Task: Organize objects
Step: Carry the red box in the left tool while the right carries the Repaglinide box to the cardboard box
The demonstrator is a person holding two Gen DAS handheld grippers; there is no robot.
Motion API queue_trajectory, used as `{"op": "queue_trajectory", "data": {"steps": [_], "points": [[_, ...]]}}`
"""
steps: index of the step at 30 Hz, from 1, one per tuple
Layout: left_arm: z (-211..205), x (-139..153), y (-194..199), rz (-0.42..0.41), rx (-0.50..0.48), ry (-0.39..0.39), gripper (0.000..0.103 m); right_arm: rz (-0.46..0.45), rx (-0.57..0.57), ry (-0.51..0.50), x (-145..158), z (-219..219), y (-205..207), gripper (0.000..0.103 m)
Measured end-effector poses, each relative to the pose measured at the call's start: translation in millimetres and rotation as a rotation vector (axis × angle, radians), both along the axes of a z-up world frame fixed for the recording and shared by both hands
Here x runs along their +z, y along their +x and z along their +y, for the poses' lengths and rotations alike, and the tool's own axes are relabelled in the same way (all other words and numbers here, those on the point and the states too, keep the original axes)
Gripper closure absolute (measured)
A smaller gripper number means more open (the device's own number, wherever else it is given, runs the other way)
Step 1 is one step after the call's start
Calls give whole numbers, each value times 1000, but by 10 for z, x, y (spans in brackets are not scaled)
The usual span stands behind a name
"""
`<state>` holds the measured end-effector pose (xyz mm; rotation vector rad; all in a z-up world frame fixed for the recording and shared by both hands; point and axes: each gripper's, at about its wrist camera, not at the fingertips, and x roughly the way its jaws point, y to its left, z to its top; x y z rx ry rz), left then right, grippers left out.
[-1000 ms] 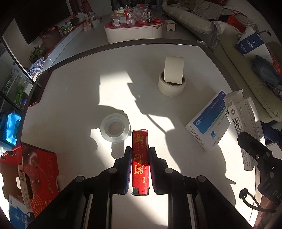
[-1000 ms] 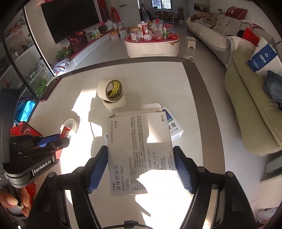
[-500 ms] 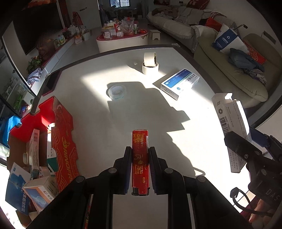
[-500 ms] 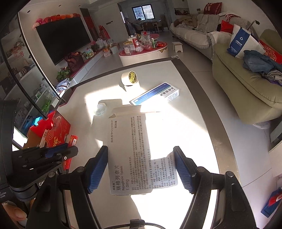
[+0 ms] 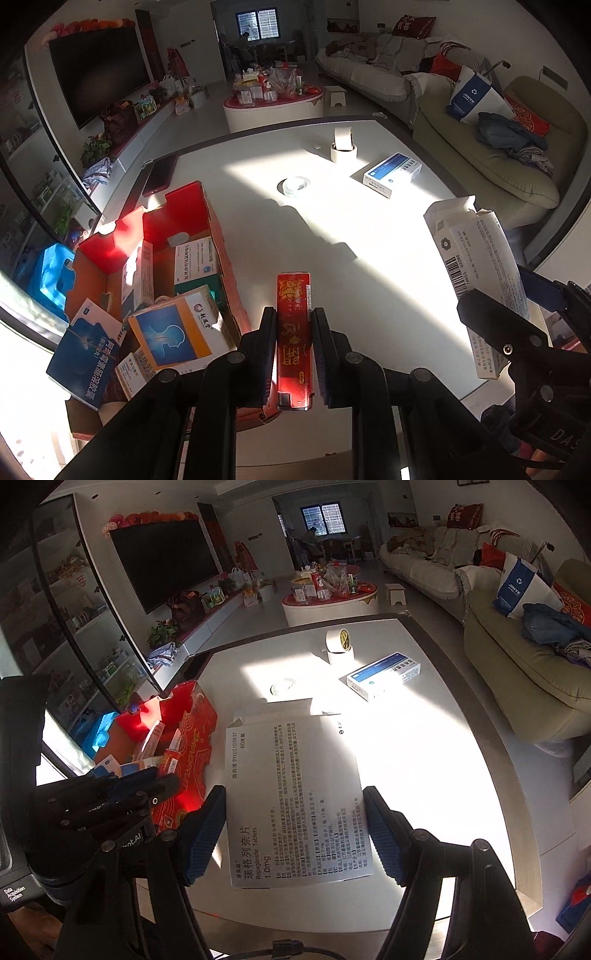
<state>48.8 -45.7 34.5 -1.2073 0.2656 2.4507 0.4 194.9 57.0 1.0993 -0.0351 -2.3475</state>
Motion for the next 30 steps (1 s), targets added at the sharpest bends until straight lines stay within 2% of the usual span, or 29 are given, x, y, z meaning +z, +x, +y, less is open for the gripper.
{"op": "queue_trajectory", "data": {"steps": [9,30], "points": [[-503,139,89,42,75,26,83,42,81,-2,197,-393,279,30],[-1590,147,-92,36,296,79,83,104,251,12,427,-1087,638,30]]}}
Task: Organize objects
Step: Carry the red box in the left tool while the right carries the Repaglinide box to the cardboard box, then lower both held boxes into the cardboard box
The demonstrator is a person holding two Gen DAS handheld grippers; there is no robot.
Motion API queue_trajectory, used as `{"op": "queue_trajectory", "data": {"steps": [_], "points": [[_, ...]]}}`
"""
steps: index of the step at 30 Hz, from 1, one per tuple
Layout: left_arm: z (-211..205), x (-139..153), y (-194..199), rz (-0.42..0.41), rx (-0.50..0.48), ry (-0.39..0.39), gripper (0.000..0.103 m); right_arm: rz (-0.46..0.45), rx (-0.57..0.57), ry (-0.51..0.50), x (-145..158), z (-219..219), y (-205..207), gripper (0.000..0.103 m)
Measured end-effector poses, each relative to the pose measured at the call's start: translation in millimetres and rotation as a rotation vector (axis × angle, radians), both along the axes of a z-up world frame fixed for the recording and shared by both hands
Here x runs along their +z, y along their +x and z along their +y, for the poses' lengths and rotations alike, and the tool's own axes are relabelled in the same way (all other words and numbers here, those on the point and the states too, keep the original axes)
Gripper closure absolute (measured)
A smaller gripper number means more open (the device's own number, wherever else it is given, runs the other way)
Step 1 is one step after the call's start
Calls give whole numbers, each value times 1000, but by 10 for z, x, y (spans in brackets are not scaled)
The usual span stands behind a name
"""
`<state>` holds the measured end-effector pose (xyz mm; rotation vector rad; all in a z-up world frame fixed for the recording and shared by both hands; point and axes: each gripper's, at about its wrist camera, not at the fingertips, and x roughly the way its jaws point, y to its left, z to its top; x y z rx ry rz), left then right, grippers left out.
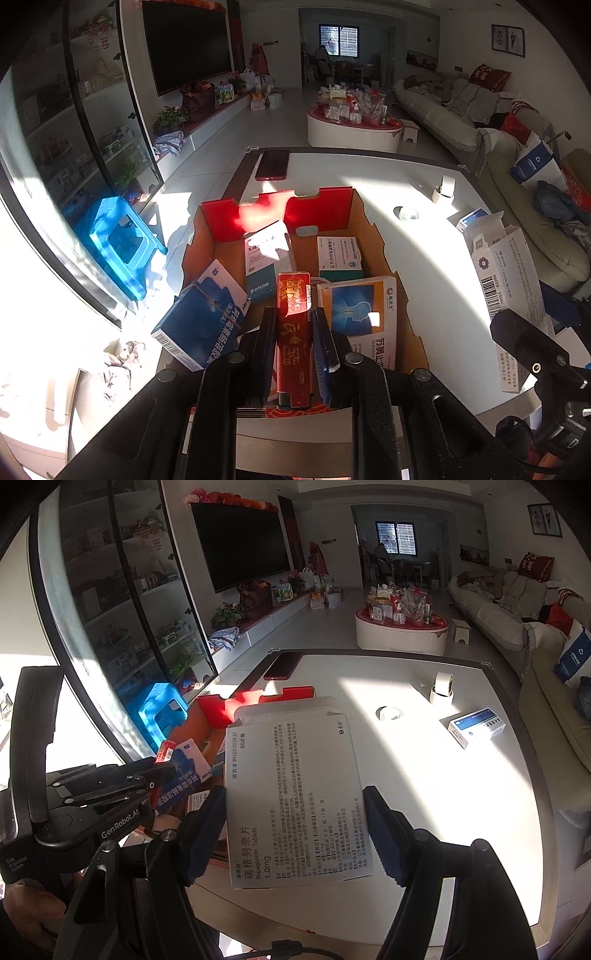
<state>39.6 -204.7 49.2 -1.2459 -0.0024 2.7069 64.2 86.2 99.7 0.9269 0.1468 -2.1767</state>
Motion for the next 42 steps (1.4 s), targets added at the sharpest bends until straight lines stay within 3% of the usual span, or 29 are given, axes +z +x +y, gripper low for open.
{"op": "queue_trajectory", "data": {"steps": [10,18,29,42], "points": [[-536,168,-139,38,110,24,83,53,36,-31,253,-220,17,30],[-393,77,-195,25,82,-8,83,66,58,-49,342,-465,-18,30],[-342,-40,-320,15,61,-34,83,43,73,-22,235,-738,-99,30],[-384,-378,-620,-68,67,-23,83,15,84,63,-65,-1162,-299,30]]}}
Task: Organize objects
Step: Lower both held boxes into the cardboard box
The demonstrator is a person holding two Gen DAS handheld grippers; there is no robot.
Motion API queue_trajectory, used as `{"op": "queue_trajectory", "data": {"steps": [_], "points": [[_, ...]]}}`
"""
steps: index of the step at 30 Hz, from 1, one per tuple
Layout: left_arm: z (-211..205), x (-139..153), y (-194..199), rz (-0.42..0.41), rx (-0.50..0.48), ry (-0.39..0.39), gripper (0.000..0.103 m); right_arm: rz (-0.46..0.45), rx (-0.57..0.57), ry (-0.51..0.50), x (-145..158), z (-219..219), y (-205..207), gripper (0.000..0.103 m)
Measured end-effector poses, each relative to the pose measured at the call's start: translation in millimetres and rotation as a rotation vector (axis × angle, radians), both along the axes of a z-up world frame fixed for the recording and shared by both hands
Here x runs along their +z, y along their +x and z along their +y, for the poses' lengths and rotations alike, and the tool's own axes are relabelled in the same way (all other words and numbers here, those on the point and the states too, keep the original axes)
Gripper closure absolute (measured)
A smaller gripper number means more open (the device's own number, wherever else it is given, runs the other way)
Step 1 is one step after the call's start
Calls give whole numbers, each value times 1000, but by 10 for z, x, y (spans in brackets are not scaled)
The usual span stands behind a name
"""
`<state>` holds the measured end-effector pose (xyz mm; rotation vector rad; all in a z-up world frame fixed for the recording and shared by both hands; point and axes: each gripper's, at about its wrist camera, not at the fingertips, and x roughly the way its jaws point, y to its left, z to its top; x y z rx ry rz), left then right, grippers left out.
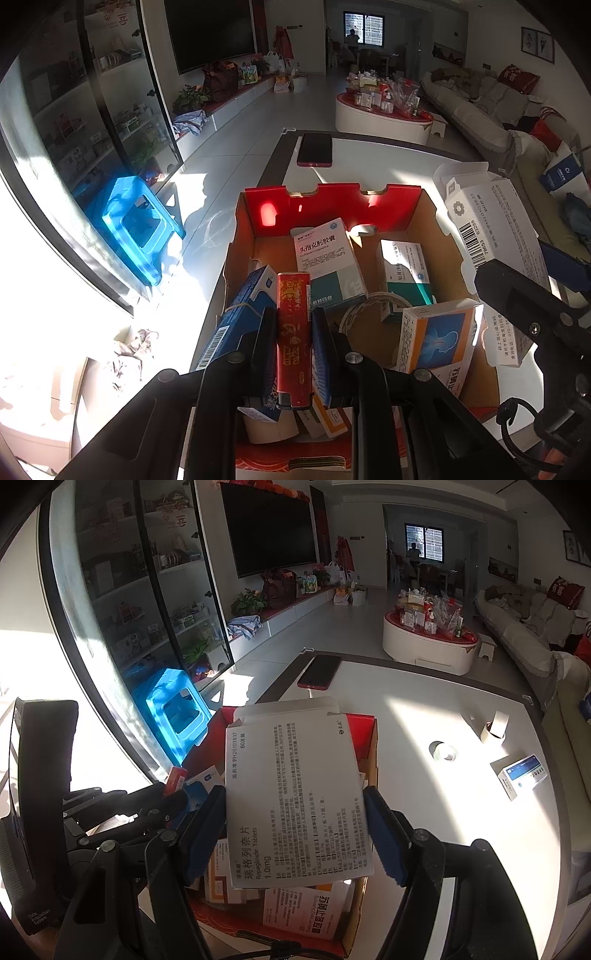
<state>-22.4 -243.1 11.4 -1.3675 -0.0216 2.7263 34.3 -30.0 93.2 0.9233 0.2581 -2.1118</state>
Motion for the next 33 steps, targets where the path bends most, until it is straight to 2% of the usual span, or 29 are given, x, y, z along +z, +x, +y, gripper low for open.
{"op": "queue_trajectory", "data": {"steps": [7,19,33], "points": [[19,-124,-117,-22,-8,-2,83,-21,-11,36,-147,-170,-202,30],[33,-187,-189,-34,-4,3,83,-39,-14,37,-244,-251,-267,30],[104,-46,307,31,9,1,83,24,-38,-27,-162,191,250,30]]}}
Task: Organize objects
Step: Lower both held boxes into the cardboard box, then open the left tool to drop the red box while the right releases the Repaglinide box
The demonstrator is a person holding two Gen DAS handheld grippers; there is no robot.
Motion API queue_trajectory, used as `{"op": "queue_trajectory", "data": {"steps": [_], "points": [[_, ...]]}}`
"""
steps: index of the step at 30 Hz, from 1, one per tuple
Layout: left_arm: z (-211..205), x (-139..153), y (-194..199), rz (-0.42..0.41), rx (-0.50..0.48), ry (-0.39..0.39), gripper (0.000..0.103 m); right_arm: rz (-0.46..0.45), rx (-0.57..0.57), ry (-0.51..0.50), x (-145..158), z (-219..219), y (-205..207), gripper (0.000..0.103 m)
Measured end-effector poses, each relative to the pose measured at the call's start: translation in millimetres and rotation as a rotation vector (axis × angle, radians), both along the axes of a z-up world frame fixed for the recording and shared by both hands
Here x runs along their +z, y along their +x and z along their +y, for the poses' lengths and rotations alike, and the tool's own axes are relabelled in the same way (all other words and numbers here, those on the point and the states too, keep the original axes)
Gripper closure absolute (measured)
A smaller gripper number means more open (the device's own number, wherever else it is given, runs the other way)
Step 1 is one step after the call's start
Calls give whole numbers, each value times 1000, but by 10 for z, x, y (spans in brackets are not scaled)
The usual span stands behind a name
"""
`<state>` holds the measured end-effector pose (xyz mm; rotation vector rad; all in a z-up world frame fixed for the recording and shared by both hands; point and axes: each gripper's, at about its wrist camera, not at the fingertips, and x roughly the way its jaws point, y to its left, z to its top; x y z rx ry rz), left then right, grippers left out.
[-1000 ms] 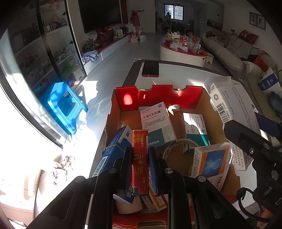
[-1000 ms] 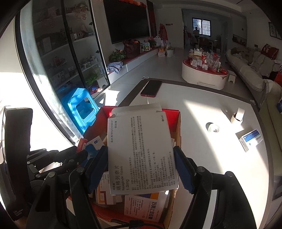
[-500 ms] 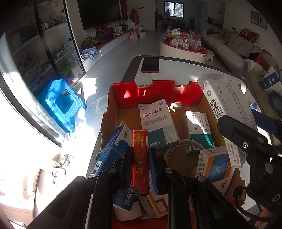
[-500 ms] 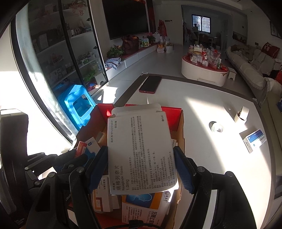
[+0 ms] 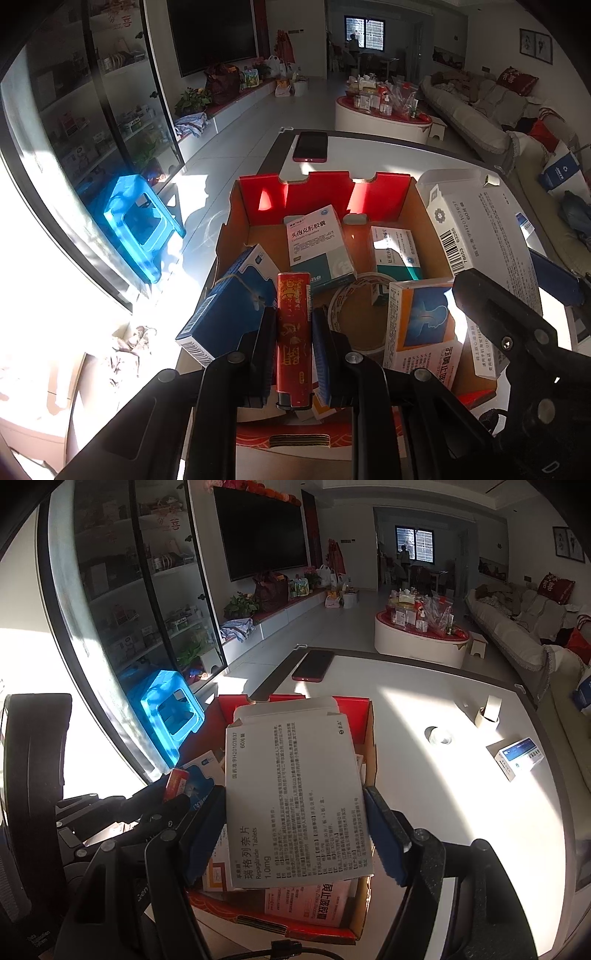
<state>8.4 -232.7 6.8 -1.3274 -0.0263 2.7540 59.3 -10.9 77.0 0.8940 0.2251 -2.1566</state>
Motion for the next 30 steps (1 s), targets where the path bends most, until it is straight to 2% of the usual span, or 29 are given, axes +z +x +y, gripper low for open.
{"op": "queue_trajectory", "data": {"steps": [11,18,25,30], "points": [[-136,145,261,32,12,-13,83,56,-24,-64,239,355,241,30],[-289,224,286,45,53,1,83,56,-80,-72,282,601,184,30],[-192,210,431,38,22,-15,83,45,-54,-69,234,669,337,30],[-138,374,544,95,10,-24,83,93,-30,-91,357,660,444,30]]}}
